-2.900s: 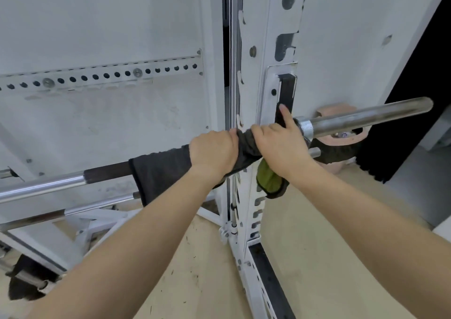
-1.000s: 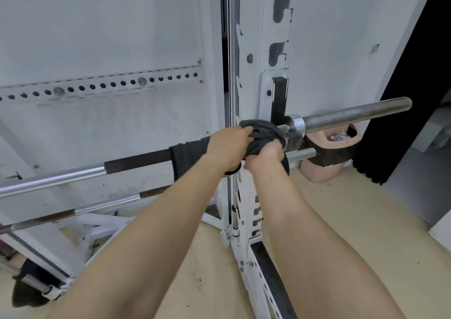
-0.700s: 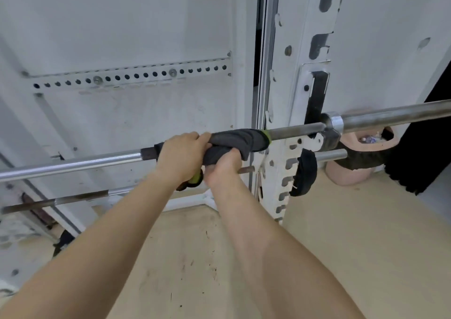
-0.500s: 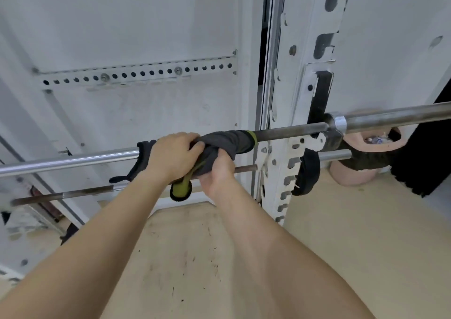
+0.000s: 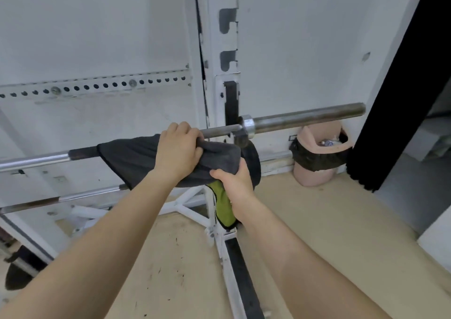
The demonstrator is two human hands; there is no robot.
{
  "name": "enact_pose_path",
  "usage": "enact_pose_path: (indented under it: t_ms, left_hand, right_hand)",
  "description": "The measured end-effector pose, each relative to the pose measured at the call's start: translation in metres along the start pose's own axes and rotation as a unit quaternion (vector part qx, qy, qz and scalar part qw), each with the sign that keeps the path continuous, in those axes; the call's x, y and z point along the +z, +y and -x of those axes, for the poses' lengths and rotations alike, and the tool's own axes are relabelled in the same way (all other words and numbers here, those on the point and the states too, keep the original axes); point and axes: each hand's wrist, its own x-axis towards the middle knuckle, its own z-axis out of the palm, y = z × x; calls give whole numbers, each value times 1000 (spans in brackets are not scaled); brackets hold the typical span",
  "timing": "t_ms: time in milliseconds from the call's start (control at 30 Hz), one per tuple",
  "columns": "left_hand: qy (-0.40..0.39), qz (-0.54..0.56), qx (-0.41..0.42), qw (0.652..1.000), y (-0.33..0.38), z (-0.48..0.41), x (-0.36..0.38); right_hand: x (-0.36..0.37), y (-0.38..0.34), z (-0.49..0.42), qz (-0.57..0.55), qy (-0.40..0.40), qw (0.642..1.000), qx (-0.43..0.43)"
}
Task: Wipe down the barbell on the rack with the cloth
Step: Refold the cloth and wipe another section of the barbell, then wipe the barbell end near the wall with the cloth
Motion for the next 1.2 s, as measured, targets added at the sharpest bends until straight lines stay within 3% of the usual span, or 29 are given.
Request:
enact_pose_path:
  t_ms: [133,233,300,367,433,533,600,700,800,867,967,1067,1133,1200]
  left_hand:
    - [-17,210,-82,974,95,1,-16]
    - [-4,229,-103,968,162,0,-20]
    - [-10,244,-114,963,200,1,-20]
    - [-35,280,-129,951,231,5,-19]
    - [-46,299,-147,942,258,6,-19]
    - [-28,335,-158,928,289,0,-21]
    - [-25,345,-150,926,298,-8,-23]
    - [-64,287,-95,951,299,-16,-28]
    - [-129,234,-35,963,291,-21,-28]
    - [-184,251,-32,950,280,-24,-28]
    - [-241,350,-78,902,264,-33,-35]
    - [-223,436,-84,868,253,-53,-41]
    - [-199,443,-58,872,251,-68,-43]
    - [-161,379,-27,911,248,-84,-40]
  right_hand:
    - [-90,-9,22,34,-64,994,86]
    - [-154,-19,37,98,-70,986,111]
    - [-196,-29,39,247,4,967,64]
    - [-231,-49,43,358,62,931,-38]
    - [-257,-74,47,363,9,925,-113]
    - [-284,-96,44,368,-73,920,-113]
    - [-301,-102,40,380,-64,916,-116]
    - [-320,-106,36,386,-95,909,-126]
    - [-332,-108,25,473,-113,860,-155]
    - [-337,-112,15,507,-107,840,-163]
    - [-339,-120,-5,488,-83,855,-157]
    - [-331,-130,-17,443,-92,883,-123]
    - [-324,-134,-24,411,-143,896,-85]
    - [-318,-137,-31,392,-184,900,-41]
